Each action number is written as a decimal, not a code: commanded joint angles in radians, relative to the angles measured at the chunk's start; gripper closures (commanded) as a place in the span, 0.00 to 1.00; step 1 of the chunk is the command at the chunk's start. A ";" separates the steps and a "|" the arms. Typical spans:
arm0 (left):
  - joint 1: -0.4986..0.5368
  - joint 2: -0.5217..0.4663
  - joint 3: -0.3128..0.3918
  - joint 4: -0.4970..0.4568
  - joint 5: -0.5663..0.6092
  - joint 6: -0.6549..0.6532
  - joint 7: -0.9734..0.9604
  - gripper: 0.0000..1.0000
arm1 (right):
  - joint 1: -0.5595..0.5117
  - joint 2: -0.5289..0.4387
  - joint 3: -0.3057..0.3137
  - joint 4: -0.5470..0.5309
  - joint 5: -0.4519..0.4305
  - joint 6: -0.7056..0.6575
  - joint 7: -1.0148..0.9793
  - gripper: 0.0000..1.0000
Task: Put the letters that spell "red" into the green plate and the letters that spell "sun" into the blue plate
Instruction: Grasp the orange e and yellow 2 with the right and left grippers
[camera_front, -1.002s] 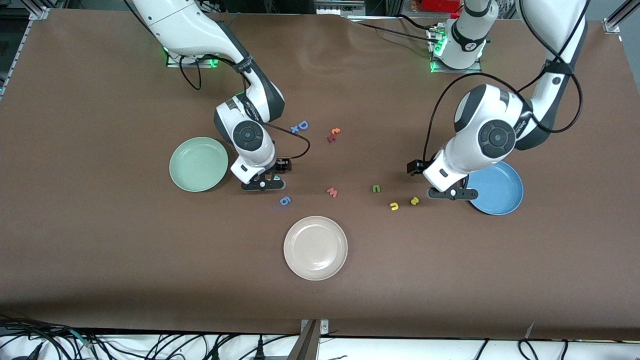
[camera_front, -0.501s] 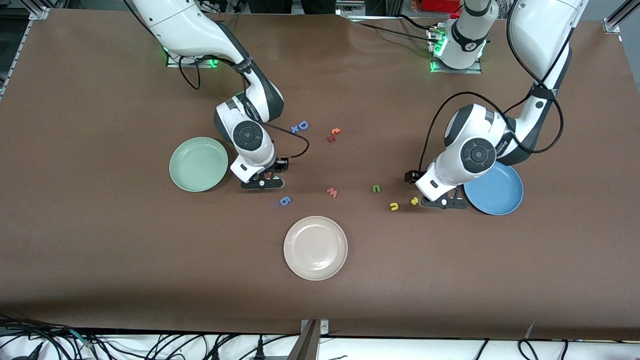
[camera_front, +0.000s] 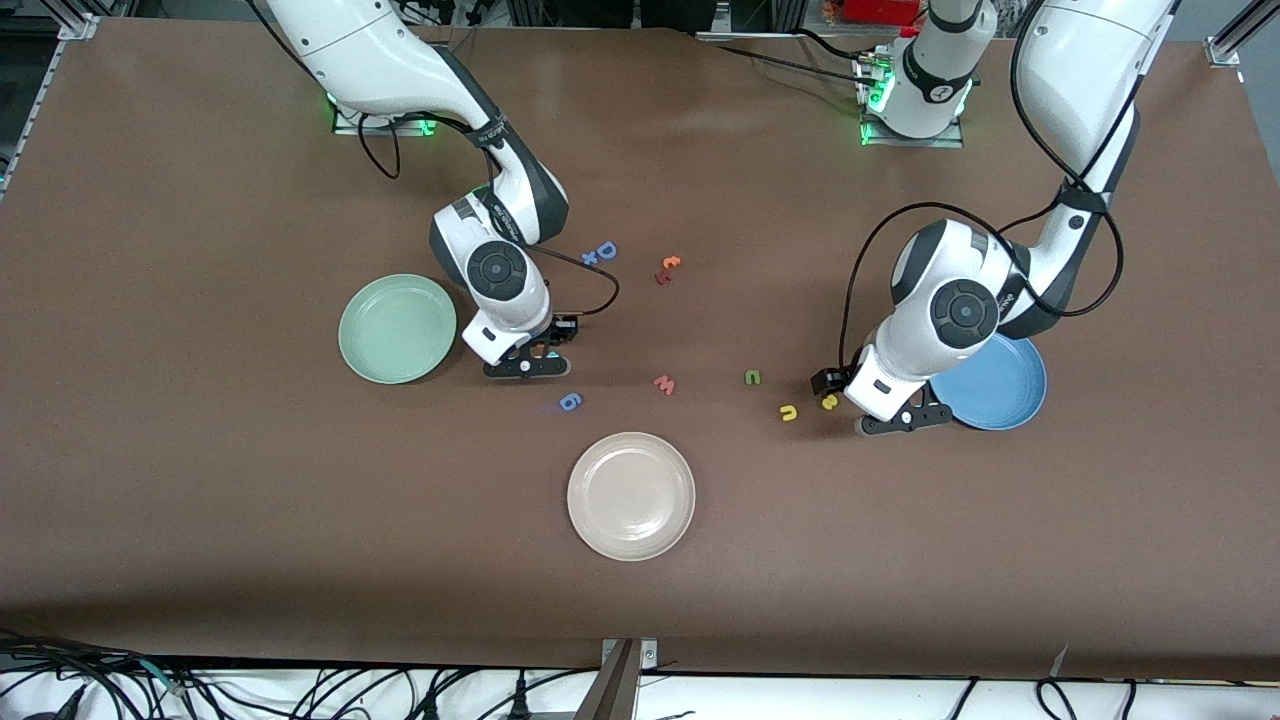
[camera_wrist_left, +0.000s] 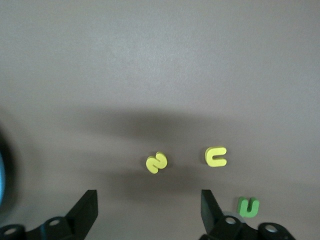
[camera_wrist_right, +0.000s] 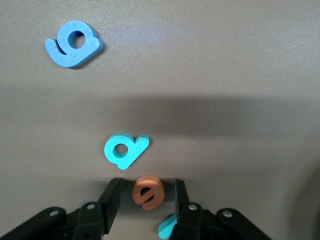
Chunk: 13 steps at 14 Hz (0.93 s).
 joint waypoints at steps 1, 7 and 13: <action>-0.040 0.040 0.034 0.020 0.033 0.021 -0.035 0.15 | 0.010 0.003 -0.001 -0.010 -0.009 0.025 0.013 0.54; -0.064 0.078 0.071 0.017 0.034 0.055 -0.035 0.18 | 0.010 0.000 -0.001 -0.010 -0.009 0.019 0.005 0.88; -0.094 0.109 0.083 0.019 0.033 0.071 -0.038 0.19 | 0.004 -0.076 -0.032 0.006 -0.009 -0.071 -0.010 0.88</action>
